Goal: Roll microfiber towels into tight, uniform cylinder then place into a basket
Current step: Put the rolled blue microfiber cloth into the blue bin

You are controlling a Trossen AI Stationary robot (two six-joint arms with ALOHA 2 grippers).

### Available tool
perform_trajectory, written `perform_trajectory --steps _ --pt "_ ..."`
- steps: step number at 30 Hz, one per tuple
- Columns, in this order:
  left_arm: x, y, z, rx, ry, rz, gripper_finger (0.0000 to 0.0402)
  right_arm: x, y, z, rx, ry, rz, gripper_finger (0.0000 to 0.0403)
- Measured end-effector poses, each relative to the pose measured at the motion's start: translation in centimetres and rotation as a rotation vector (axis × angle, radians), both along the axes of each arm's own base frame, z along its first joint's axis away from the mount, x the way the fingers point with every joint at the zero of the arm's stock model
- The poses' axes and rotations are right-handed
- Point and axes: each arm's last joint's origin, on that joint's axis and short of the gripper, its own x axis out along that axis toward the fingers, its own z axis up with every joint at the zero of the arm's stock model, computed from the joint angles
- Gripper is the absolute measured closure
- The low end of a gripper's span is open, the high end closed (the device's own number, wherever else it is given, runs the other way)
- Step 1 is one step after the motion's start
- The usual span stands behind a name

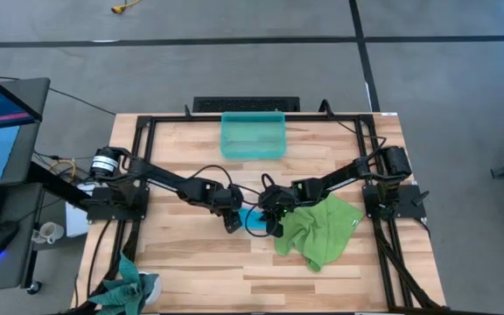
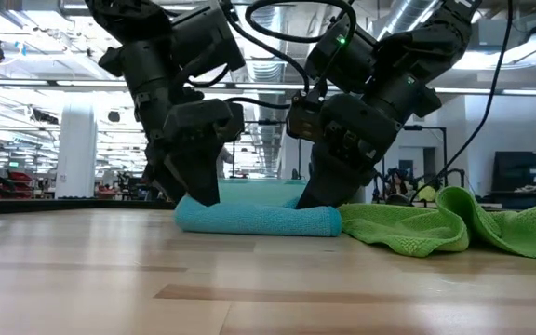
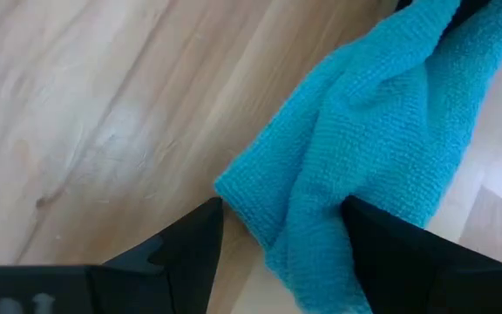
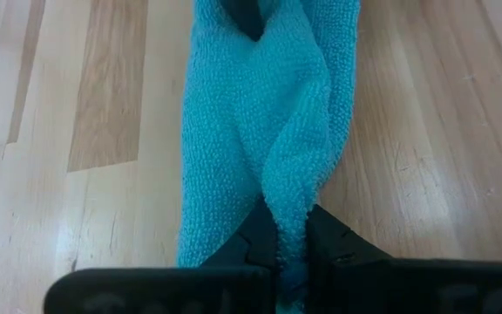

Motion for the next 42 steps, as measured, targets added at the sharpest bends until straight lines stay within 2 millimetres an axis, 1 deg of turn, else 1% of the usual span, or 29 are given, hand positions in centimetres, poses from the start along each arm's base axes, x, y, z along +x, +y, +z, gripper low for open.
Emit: perform_trajectory --steps 3,6,9,14,16,18,21,23,26,29,34,42 --pt "0.2 0.0 0.0 0.018 -0.022 -0.032 0.018 0.0 0.0 0.0 0.0 0.0 0.0 0.0363" --pt "0.5 -0.1 0.1 0.022 -0.059 -0.048 0.0205 0.0 0.0 0.0 -0.001 0.0 0.0 0.0363" --pt "0.7 -0.1 0.2 0.019 -0.09 -0.052 0.0254 0.0 -0.1 0.0 0.0 -0.001 -0.004 0.0363" --pt "0.8 -0.2 0.3 0.031 -0.101 -0.079 0.0357 0.1 -0.4 0.1 0.004 -0.005 -0.009 0.0368" --pt "0.8 -0.2 0.3 0.042 -0.102 -0.097 0.0385 0.2 -0.4 0.2 0.003 0.002 -0.009 0.0369" --pt "0.8 0.0 0.3 0.048 -0.098 -0.113 0.0386 0.3 -0.4 0.4 -0.003 -0.001 -0.007 0.0369" --pt "0.7 0.4 0.4 0.034 -0.086 -0.116 0.0374 0.5 -0.4 0.5 -0.009 -0.005 -0.007 0.0369" --pt "0.5 0.8 0.8 0.044 -0.079 -0.12 0.0373 0.5 -0.6 0.9 -0.022 -0.019 0.006 0.0369" --pt "0.3 1.4 1.4 0.067 -0.088 -0.136 0.0384 0.5 -1.0 1.1 -0.043 -0.027 0.012 0.0371" --pt "0.0 2.0 2.4 0.095 -0.1 -0.149 0.0394 0.2 -1.7 2.0 -0.069 -0.033 0.001 0.0371" --pt "-0.3 3.7 3.1 0.106 -0.106 -0.127 0.0387 0.0 -3.5 3.9 -0.108 -0.078 -0.014 0.0372" --pt "0.1 7.1 5.1 0.152 -0.12 -0.12 0.039 -1.1 -7.4 6.7 -0.178 -0.12 -0.045 0.0372"
